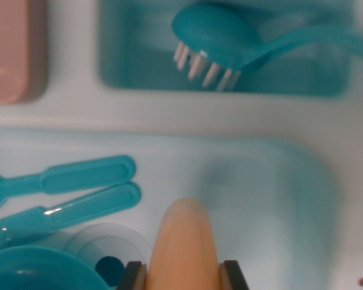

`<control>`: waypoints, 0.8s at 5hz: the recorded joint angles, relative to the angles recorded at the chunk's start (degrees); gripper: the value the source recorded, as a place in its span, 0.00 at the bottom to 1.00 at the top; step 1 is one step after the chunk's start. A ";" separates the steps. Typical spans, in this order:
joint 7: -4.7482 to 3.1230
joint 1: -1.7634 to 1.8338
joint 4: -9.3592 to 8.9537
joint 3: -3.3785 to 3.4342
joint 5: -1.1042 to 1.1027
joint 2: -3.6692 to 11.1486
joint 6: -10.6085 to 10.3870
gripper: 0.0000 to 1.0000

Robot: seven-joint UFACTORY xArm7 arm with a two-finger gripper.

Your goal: Pick detergent from the sink

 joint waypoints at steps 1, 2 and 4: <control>0.08 0.02 1.36 -0.03 -0.08 -0.44 1.80 1.00; 0.08 0.02 1.36 -0.03 -0.08 -0.44 1.80 1.00; 0.17 0.03 2.87 -0.05 -0.17 -0.93 3.79 1.00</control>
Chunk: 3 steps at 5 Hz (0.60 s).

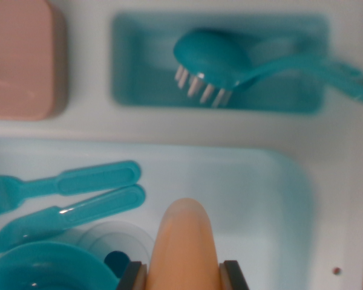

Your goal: Pick detergent from the sink

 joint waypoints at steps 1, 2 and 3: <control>0.10 0.02 1.75 -0.03 -0.11 -0.57 2.31 1.00; 0.10 0.02 1.75 -0.03 -0.11 -0.57 2.31 1.00; 0.21 0.04 3.62 -0.07 -0.22 -1.18 4.79 1.00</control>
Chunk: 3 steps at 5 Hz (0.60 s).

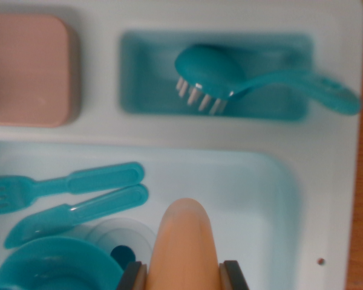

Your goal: Pick detergent from the sink

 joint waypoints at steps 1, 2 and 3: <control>0.00 0.00 0.00 0.00 0.00 0.00 0.00 1.00; 0.11 0.02 1.92 -0.04 -0.12 -0.62 2.53 1.00; 0.11 0.02 1.92 -0.04 -0.12 -0.62 2.53 1.00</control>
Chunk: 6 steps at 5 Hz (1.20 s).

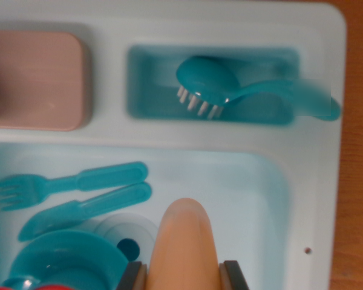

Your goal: Pick detergent from the sink

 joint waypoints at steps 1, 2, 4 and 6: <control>0.12 0.02 2.01 -0.04 -0.12 -0.65 2.66 1.00; 0.12 0.02 2.01 -0.04 -0.12 -0.65 2.66 1.00; 0.24 0.05 4.07 -0.08 -0.25 -1.32 5.38 1.00; 0.35 0.07 6.08 -0.11 -0.37 -1.97 8.03 1.00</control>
